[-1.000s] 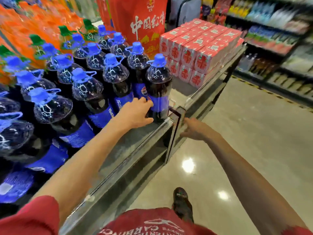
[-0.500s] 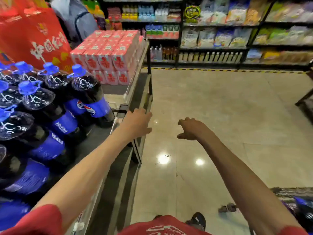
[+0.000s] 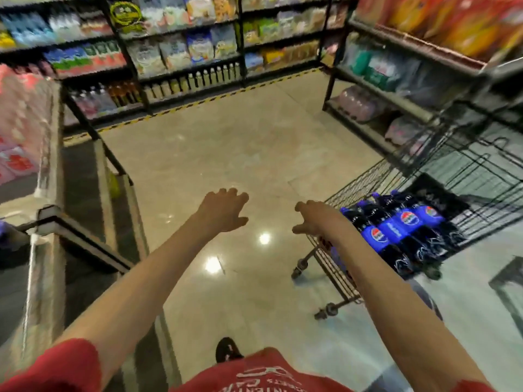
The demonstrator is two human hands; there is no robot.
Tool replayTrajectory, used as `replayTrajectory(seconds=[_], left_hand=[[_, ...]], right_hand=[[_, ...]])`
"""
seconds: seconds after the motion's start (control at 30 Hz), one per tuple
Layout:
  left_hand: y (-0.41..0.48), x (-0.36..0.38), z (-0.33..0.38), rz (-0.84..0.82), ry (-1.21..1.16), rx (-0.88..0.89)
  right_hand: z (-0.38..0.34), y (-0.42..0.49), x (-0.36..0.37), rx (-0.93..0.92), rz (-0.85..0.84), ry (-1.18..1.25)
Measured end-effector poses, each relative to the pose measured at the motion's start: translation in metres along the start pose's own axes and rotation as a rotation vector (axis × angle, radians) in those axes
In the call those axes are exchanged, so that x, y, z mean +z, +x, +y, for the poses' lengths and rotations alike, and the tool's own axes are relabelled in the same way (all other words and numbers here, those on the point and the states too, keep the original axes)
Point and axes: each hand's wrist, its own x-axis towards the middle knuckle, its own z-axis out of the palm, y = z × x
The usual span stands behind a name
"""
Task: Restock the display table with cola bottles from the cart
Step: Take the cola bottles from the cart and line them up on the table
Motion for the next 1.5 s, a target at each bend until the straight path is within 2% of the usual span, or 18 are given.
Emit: replayTrajectory(seconds=[0.3,0.6,1.03,1.37,1.5], left_hand=[[-0.006,0.005,0.184,-0.011,-0.037,0.170],[-0.002,0.001,0.296,-0.066,-0.052,0.232],[0.080,0.009,0.373,-0.091,-0.055,0.287],[0.167,0.018,0.392,-0.173,-0.174,0.158],[0.186,0.026,0.398,-0.200,-0.310,0.076]], right_hand=[[0.151,-0.114,0.063,0.143,-0.037,0.087],[0.245,-0.177,0.087,0.202,-0.047,0.164],[0.333,-0.154,0.081,0.206,-0.092,0.152],[0.396,-0.072,0.077,0.167,-0.181,0.112],[0.413,-0.038,0.079,0.132,-0.253,0.120]])
